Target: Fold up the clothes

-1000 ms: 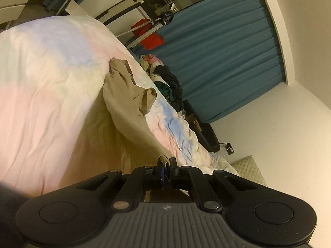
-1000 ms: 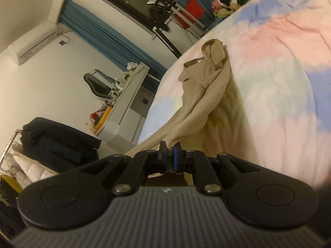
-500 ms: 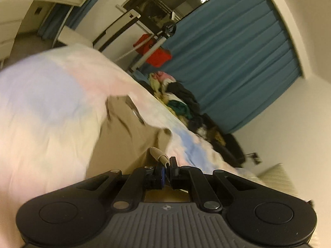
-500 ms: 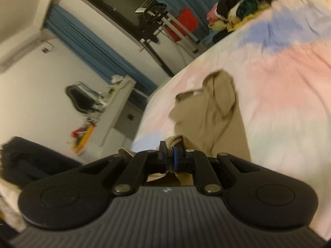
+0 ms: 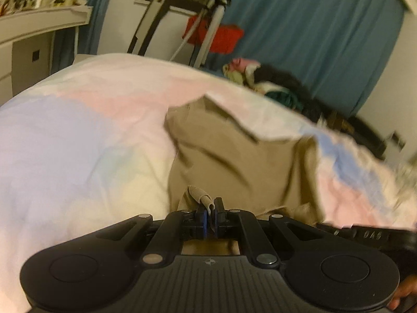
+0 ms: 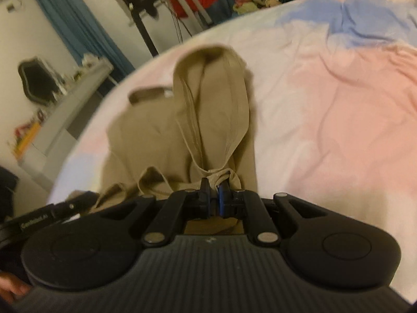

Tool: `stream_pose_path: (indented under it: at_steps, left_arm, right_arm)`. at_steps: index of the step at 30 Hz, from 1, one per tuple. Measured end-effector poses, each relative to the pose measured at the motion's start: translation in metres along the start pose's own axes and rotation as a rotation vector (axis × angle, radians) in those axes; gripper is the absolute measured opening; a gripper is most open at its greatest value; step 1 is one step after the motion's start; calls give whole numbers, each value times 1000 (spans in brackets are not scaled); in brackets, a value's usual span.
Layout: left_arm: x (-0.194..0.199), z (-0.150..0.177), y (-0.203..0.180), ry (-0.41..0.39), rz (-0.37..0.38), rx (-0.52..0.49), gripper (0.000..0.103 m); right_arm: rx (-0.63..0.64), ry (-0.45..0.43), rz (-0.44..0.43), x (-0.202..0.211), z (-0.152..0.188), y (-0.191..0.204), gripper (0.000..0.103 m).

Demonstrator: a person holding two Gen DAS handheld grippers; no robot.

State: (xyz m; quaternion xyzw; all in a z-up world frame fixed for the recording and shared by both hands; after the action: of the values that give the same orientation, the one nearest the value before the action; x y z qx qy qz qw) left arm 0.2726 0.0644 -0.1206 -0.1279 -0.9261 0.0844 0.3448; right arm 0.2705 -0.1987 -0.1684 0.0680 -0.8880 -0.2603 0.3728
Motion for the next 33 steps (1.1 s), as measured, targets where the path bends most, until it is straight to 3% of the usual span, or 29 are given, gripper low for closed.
stream_pose_path:
  at_steps: [3, 7, 9, 11, 13, 14, 18, 27, 33]
  left_arm:
    - [-6, 7, -1, 8, -22, -45, 7]
    - [17, 7, -12, -12, -52, -90, 13]
    - [38, 9, -19, -36, -59, -98, 33]
    - [61, 10, -28, -60, -57, -105, 42]
    - [87, 12, -37, -85, -65, -122, 48]
    - [101, 12, -42, -102, -68, -130, 54]
    - [156, 22, -57, -157, -69, -144, 79]
    - [250, 56, -87, -276, -71, -187, 92]
    - [264, 76, -96, -296, -70, -210, 94]
  right_arm:
    - [47, -2, 15, -3, 3, 4, 10]
    - [66, -30, 32, 11, 2, 14, 13]
    - [66, -51, 36, 26, 0, 19, 21]
    - [81, -90, 30, 48, 1, 28, 55]
    - [101, -138, 18, 73, 3, 38, 78]
    - [110, -157, 15, 87, 5, 43, 81]
    - [138, -223, 6, 140, 21, 58, 79]
    - [188, -331, -18, 211, 72, 76, 80]
    - [193, -371, 24, 222, 88, 72, 80]
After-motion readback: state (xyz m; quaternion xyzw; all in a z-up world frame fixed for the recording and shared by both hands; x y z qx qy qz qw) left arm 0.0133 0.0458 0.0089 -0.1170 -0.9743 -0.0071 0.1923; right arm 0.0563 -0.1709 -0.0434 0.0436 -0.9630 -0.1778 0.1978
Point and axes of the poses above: each gripper's, at about its wrist camera, not at the fingertips, and x roughly against the way its jaws point, y to its left, z to its underside, the point moved 6 cm from there along -x, roughly the way its jaws point, and after that the axes turned 4 degrees about -x, right-handed, at the moved point
